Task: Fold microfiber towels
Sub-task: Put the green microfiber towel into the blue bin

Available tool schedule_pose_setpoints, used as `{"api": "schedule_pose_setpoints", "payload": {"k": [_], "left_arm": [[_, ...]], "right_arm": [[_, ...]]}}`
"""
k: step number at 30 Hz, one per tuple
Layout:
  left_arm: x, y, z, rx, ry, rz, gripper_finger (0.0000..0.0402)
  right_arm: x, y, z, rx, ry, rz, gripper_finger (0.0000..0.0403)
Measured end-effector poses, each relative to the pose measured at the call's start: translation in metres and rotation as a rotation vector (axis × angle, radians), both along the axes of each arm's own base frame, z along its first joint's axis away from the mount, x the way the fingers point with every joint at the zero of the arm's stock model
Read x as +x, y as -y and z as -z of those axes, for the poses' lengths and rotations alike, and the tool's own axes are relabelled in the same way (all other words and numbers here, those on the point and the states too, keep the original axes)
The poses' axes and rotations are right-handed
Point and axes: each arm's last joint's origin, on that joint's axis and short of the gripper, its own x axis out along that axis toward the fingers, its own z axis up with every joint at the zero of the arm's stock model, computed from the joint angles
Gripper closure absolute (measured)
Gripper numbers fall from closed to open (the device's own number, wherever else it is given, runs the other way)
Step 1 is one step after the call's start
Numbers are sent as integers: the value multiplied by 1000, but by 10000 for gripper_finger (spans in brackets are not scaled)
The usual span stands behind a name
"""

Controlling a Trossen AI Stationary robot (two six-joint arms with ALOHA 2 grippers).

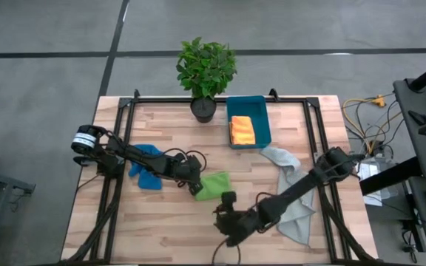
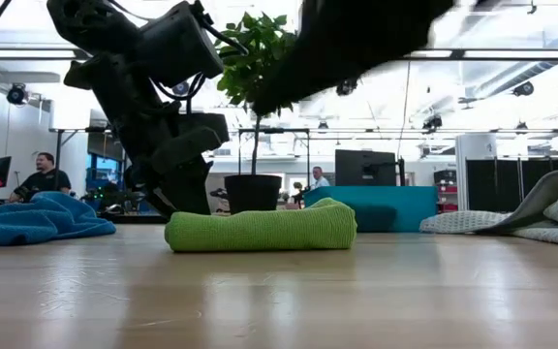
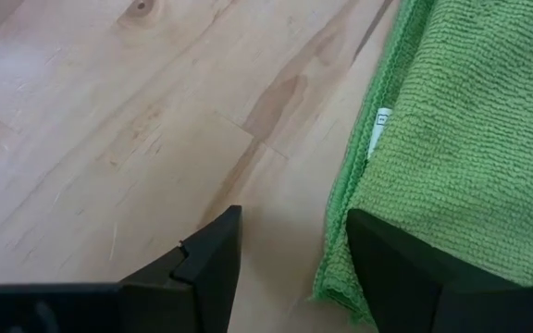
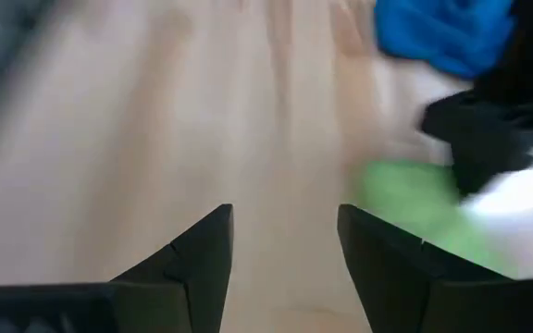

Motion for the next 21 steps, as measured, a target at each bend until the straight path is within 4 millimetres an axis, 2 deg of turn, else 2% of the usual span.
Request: {"api": "schedule_pose_setpoints", "payload": {"k": [3,6,12,15,21], "left_arm": [[0,1,0,-9,-2,7,219],[0,1,0,-14,-3,10,219],[0,1,0,-15,-3,13,219],[0,1,0,-15,-3,13,219],[0,1,0,-16,-1,11,219]], "right_arm": [[0,7,11,-250,-108,40,211],[1,13,33,-389,-203,42,211],[7,16,73,-480,-283,31,211],[8,17,81,-506,-276,79,211],[10,23,82,-517,-267,113,211]]}}
